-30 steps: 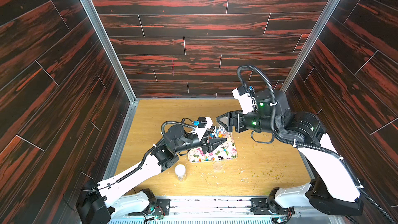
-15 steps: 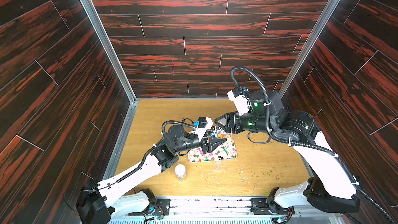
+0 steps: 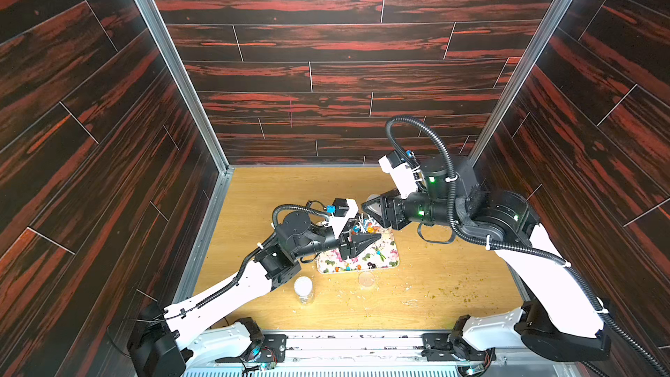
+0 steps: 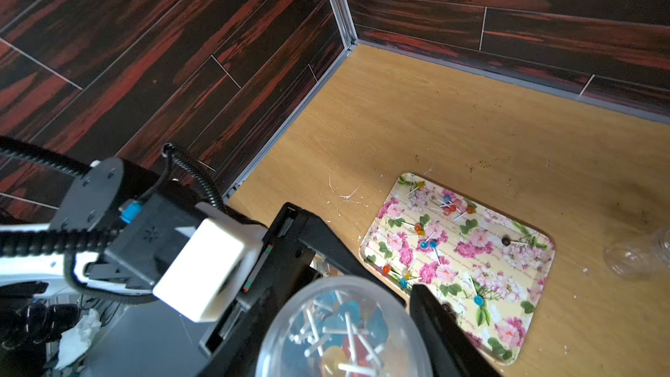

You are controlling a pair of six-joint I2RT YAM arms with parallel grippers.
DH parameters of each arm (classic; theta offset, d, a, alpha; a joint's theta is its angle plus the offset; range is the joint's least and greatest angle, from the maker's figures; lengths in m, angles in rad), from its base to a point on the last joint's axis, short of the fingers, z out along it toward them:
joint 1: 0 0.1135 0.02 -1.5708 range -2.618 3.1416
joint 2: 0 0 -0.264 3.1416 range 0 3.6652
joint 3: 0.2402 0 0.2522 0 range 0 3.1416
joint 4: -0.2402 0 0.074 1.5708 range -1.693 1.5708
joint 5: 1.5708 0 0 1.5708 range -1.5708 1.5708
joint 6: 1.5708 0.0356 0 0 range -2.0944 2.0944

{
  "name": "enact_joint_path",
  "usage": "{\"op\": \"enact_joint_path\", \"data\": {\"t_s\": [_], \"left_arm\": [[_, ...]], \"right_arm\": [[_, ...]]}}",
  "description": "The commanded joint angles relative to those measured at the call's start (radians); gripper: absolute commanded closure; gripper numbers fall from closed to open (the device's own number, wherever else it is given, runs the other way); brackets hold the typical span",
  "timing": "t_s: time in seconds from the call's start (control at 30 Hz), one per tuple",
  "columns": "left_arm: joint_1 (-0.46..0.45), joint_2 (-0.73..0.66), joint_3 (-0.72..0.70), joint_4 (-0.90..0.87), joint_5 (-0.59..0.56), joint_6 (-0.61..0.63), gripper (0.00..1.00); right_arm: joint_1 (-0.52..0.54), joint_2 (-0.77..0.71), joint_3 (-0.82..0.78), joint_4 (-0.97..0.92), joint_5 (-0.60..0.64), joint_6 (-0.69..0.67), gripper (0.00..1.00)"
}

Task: Pour the candies out of the jar
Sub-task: Unscrew the lid from the jar.

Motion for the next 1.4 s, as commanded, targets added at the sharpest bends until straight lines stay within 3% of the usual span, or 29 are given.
{"op": "enact_joint_path", "data": {"t_s": [0.0,0.3,0.5,0.77,0.93,1.37], "left_arm": [[0.006,-0.031,-0.004,0.053,0.016,-0.034,0.44],[0.007,-0.027,-0.012,0.102,0.041,-0.075,0.44],[0.006,-0.021,-0.009,0.115,0.051,-0.089,0.44],[0.006,-0.024,-0.010,0.102,0.043,-0.078,0.44],[0.006,-0.027,-0.008,0.084,0.034,-0.061,0.44],[0.006,-0.030,0.008,0.043,0.023,-0.034,0.44]], "right_arm": [[0.005,-0.038,-0.016,0.057,-0.081,-0.152,0.38],[-0.112,-0.114,-0.116,0.199,-0.328,-0.345,0.37],[-0.177,-0.111,-0.113,0.225,-0.456,-0.356,0.37],[-0.176,-0.090,-0.090,0.188,-0.413,-0.310,0.25],[-0.177,-0.061,-0.051,0.129,-0.329,-0.227,0.26],[-0.150,-0.015,-0.013,0.040,-0.339,-0.165,0.28]]}}
